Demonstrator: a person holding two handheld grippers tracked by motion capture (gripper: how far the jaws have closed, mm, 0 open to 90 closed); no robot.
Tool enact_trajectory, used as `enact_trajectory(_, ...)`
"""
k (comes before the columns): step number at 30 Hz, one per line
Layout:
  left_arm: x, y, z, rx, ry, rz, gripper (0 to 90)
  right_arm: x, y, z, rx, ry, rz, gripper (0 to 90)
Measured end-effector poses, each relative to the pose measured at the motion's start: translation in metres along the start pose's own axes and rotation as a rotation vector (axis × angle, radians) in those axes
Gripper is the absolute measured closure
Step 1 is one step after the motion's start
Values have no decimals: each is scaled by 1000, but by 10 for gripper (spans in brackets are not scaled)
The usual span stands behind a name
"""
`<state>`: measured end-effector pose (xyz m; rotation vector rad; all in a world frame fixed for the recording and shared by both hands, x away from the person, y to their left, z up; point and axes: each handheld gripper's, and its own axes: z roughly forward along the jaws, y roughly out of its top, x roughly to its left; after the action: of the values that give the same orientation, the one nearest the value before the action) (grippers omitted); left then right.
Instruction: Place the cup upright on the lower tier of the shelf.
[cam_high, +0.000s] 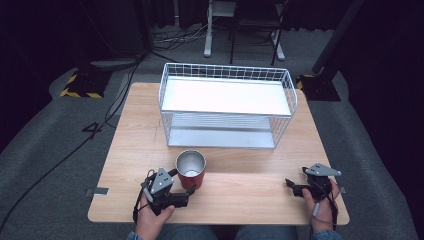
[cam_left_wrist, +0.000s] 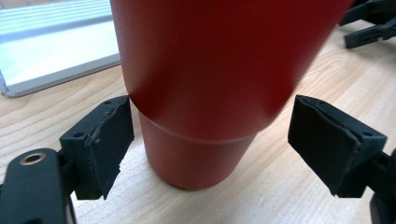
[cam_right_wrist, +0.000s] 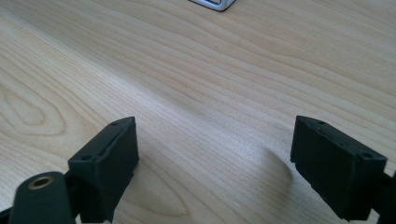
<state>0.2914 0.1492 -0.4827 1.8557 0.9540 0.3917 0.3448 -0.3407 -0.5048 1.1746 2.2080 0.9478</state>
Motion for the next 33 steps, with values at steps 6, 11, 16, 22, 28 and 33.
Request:
enact_trajectory(6,-1,1,9,32,12,-12,149,0,0,0,1,-1,1,154)
enact_trajectory(11,-2,0,18,55,39,-27,150,0,0,0,-1,-3,-3,154)
enact_trajectory(16,-3,-1,26,47,56,-41,141,1,0,0,-2,-6,-8,154)
enact_trajectory(22,-5,-1,32,30,75,-42,129,1,0,-1,-3,-10,-11,154)
enact_trajectory(28,-6,1,41,19,92,-68,118,2,0,-1,-6,-12,-14,154)
enact_trajectory(33,-6,2,42,20,97,-86,113,2,0,-1,-6,-13,-14,154)
